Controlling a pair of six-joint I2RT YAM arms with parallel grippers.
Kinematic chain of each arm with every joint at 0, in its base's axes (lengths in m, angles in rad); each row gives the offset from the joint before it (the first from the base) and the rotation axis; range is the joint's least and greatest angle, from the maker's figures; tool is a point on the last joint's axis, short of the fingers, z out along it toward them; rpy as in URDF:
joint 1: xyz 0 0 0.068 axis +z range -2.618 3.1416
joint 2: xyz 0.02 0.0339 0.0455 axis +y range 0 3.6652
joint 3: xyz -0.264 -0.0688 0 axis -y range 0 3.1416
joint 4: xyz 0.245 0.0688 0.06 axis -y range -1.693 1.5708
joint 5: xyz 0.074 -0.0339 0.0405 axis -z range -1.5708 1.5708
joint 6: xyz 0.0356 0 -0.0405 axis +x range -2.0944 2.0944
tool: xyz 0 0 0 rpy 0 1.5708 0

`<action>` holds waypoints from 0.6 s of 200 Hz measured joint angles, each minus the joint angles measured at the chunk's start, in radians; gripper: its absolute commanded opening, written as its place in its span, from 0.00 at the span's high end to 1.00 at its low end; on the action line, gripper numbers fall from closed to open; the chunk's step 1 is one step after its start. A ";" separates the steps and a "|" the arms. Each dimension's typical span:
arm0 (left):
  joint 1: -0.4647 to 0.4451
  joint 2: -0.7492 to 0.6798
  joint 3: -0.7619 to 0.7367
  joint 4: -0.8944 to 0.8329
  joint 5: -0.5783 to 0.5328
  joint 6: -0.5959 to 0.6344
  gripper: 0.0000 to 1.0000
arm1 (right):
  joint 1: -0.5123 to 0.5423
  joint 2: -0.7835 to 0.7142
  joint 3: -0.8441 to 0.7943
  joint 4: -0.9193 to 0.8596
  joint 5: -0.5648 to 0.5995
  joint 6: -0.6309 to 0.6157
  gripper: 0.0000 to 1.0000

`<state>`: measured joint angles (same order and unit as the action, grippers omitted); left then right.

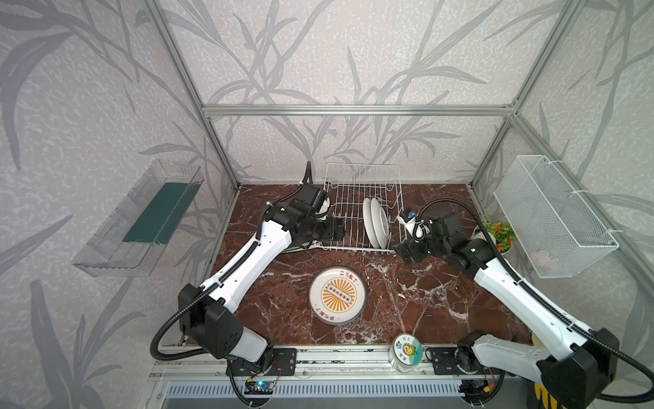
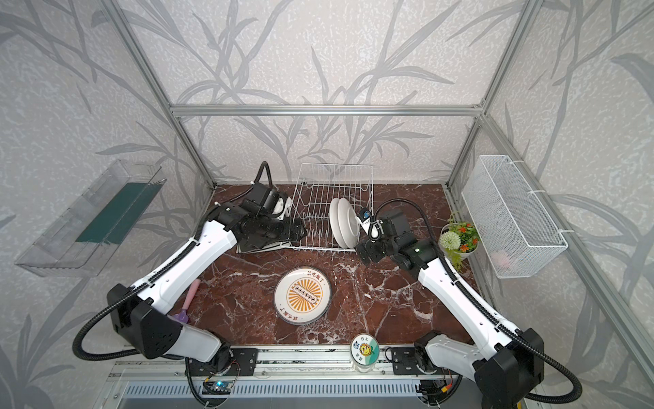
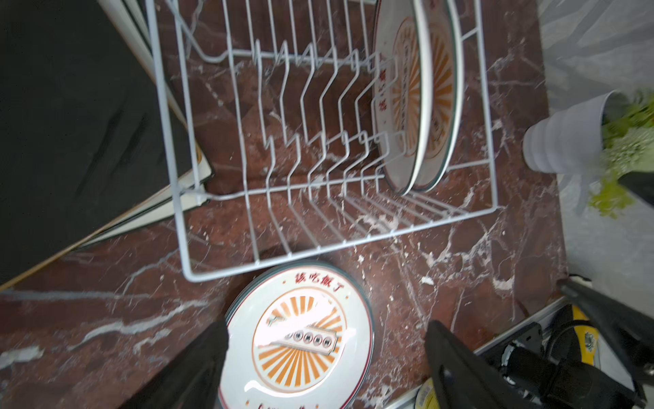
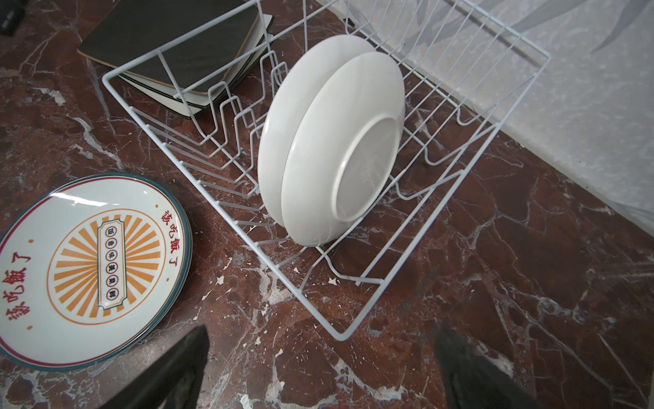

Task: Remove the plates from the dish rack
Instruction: 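Reach the left gripper into the rack and grasp the next patterned plate's top edge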

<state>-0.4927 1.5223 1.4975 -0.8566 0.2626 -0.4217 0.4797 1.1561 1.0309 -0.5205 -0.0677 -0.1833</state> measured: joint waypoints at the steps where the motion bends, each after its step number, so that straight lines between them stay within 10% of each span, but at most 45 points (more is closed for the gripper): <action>1: 0.000 0.003 0.002 0.002 0.002 0.000 0.23 | -0.001 0.000 0.000 0.000 0.001 0.003 0.01; 32: -0.004 0.141 0.114 0.064 0.063 0.027 0.46 | -0.024 -0.013 0.000 -0.003 0.007 0.061 0.01; 120: -0.004 0.413 0.285 0.129 0.241 0.051 0.49 | -0.053 -0.051 0.000 -0.005 0.007 0.086 0.01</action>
<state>-0.4969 1.9354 1.7824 -0.7273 0.5041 -0.3710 0.4263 1.1046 1.0309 -0.5259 -0.0605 -0.0971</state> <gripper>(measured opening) 0.525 0.991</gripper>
